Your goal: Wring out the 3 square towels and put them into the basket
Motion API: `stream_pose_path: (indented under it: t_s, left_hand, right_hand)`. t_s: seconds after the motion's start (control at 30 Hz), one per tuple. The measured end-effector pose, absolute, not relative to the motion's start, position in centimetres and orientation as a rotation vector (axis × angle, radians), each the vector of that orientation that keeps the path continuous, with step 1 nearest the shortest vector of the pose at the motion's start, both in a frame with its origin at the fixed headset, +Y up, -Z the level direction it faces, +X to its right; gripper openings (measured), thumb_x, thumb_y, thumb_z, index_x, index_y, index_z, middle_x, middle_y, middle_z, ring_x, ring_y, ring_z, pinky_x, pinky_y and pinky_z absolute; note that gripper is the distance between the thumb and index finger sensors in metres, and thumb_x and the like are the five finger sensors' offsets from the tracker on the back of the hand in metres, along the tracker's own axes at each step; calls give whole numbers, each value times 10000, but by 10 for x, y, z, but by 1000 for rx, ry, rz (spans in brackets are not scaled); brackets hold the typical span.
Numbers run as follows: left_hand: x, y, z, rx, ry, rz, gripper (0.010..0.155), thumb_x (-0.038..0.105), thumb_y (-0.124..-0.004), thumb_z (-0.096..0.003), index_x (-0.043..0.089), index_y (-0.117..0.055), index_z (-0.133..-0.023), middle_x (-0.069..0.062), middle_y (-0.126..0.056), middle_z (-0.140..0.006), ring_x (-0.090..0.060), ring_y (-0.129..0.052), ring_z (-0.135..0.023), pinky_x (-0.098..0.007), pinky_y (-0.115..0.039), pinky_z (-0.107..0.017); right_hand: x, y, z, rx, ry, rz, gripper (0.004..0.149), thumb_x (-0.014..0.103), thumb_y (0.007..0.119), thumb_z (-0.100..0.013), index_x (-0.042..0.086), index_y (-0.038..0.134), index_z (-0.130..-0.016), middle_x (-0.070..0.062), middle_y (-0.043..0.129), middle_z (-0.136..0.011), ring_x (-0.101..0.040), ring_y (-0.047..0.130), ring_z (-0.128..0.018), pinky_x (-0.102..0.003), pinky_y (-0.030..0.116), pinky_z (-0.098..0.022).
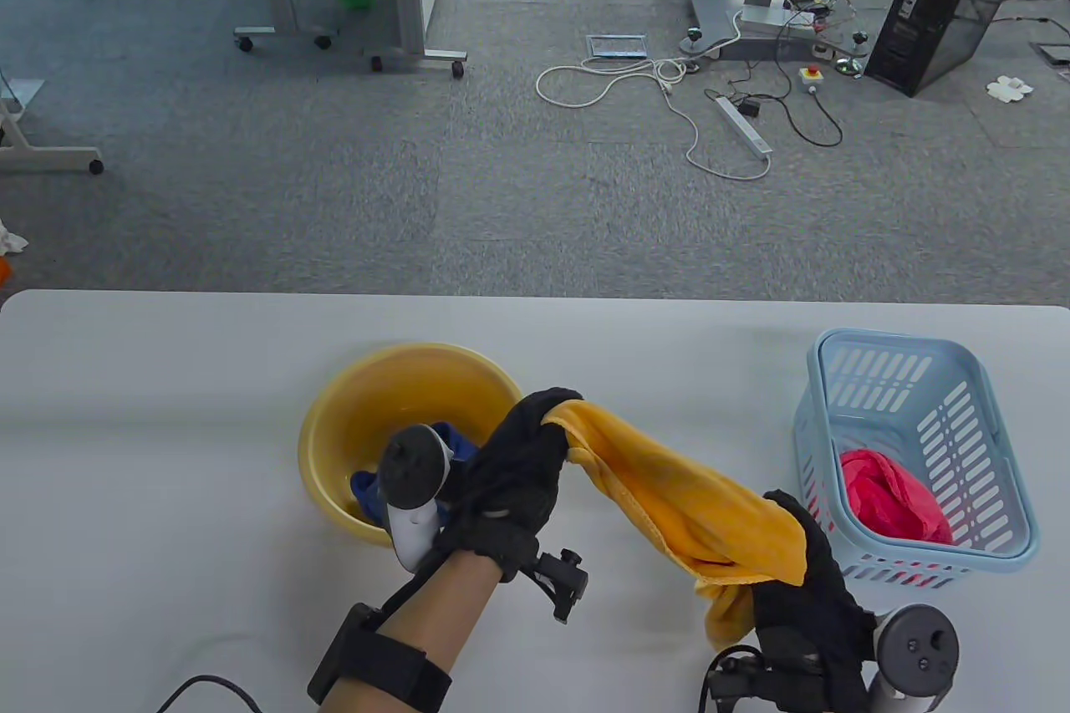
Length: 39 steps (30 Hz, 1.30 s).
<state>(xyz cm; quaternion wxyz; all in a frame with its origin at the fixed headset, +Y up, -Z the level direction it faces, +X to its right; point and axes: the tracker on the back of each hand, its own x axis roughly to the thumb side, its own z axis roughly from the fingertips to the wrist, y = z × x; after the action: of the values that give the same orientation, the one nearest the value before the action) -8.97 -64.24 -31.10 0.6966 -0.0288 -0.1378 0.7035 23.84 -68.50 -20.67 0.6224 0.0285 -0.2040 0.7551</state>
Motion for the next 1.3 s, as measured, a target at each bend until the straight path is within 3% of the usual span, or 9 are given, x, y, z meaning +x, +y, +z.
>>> stream_pose_path:
  t_s: [0.2, 0.33, 0.67, 0.83, 1.3]
  left_hand:
    - [-82, -676, -305, -84, -227, 1435, 458, 352, -751, -572, 181, -761, -996, -127, -858, -935, -414, -856, -875, -678, -602, -648]
    - [-68, -698, -297, -90, -270, 1268, 459, 357, -759, -563, 182, -777, -987, -123, -879, -917, -409, -883, -851, -673, -624, -636]
    - [-44, -725, -289, -202, -286, 1279, 458, 346, -761, -568, 174, -775, -992, -138, -872, -926, -425, -872, -858, -679, -618, -635]
    - [-36, -739, -279, -136, -357, 1248, 455, 352, -767, -566, 186, -779, -990, -129, -877, -928, -416, -875, -866, -683, -610, -640]
    - [-28, -772, -253, -202, -437, 1250, 462, 348, -779, -570, 193, -765, -1006, -146, -828, -984, -446, -813, -921, -707, -568, -651]
  right_hand:
    - [243, -680, -205, 102, -485, 1682, 564, 340, 852, -569, 178, 596, -1046, -112, 855, -862, -244, 970, -604, -612, 666, -707]
    - [245, -677, -206, 156, -486, 1634, 560, 324, 852, -572, 177, 597, -1049, -115, 848, -879, -253, 970, -632, -622, 649, -718]
    - [255, -672, -200, 173, -499, 1541, 546, 335, 850, -575, 208, 603, -1045, -84, 853, -882, -234, 972, -641, -621, 639, -729]
    - [254, -674, -203, 196, -486, 1484, 545, 335, 838, -583, 218, 586, -1052, -81, 839, -896, -235, 962, -657, -629, 624, -735]
    - [254, -681, -208, 163, -455, 1472, 543, 333, 839, -578, 213, 594, -1048, -89, 846, -883, -240, 963, -642, -631, 629, -728]
